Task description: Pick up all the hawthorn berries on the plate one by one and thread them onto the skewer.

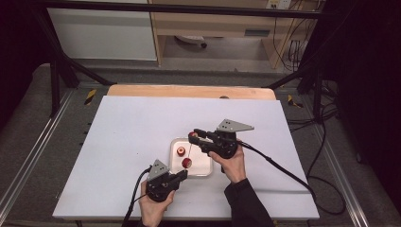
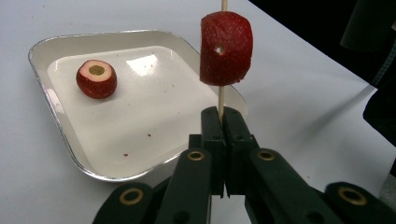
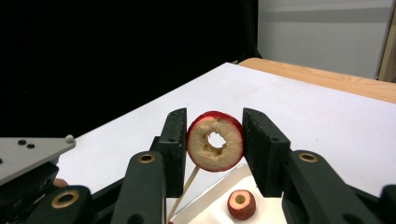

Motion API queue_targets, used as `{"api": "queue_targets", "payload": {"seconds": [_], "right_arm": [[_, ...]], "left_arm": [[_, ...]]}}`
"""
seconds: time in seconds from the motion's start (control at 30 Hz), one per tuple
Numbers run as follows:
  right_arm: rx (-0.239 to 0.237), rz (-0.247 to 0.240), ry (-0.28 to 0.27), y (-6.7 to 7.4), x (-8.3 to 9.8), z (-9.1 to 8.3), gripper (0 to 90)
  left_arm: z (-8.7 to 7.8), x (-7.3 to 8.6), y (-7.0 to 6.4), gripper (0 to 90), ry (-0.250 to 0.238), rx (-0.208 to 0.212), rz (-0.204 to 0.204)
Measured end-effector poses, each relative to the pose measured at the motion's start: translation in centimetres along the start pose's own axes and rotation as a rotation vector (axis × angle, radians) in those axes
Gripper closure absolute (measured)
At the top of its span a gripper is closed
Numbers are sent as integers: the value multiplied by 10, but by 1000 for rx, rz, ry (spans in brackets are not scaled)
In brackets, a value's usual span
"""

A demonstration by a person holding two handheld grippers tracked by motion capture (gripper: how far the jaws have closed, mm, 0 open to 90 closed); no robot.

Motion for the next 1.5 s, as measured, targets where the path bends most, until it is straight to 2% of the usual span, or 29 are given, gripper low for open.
{"api": "queue_targets", "payload": {"seconds": [0.1, 0.2, 0.3, 0.5, 0.77, 0.8, 0.87, 1.0, 1.07, 1.27, 1.43, 1.5], "right_arm": [[-1, -5, 8, 1, 2, 1, 621], [-3, -12, 33, 3, 5, 3, 622], [-18, -19, 81, 6, 13, 9, 622], [-61, -7, 123, 12, 25, 19, 622], [-53, 2, 126, 13, 26, 19, 613], [-52, 1, 119, 13, 25, 18, 598], [-36, 6, 101, 12, 23, 16, 509], [3, 8, 107, 9, 19, 9, 393], [3, 7, 124, 8, 19, 7, 349], [53, -11, 187, 5, 23, 6, 199], [80, -12, 239, 0, 30, 4, 132], [93, -10, 264, -2, 32, 3, 114]], "left_arm": [[1, 0, -1, 889, 8, -2, 1], [0, -2, 0, 889, -7, 4, -10], [-2, -5, 0, 889, -12, -19, -1], [-3, -6, 4, 889, -23, -39, -13], [-2, -4, 6, 888, -36, -47, 4], [-2, -4, 6, 888, -36, -50, 8], [-2, -2, 7, 888, -31, -55, 14], [-2, 2, 12, 888, -20, -68, 25], [-3, 3, 14, 888, -20, -73, 25], [-8, 5, 18, 888, -23, -91, 35], [-13, 8, 24, 887, -20, -102, 47], [-16, 9, 27, 887, -22, -105, 39]]}}
Point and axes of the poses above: each handheld gripper's, and its own axes: z roughly forward along the jaws, x roughly out of its underside, y roughly to its left, the point moved 3 cm from there along z, roughly forward along the jaws, and after that the axes turned 10 degrees about y, right-handed, at the moved point
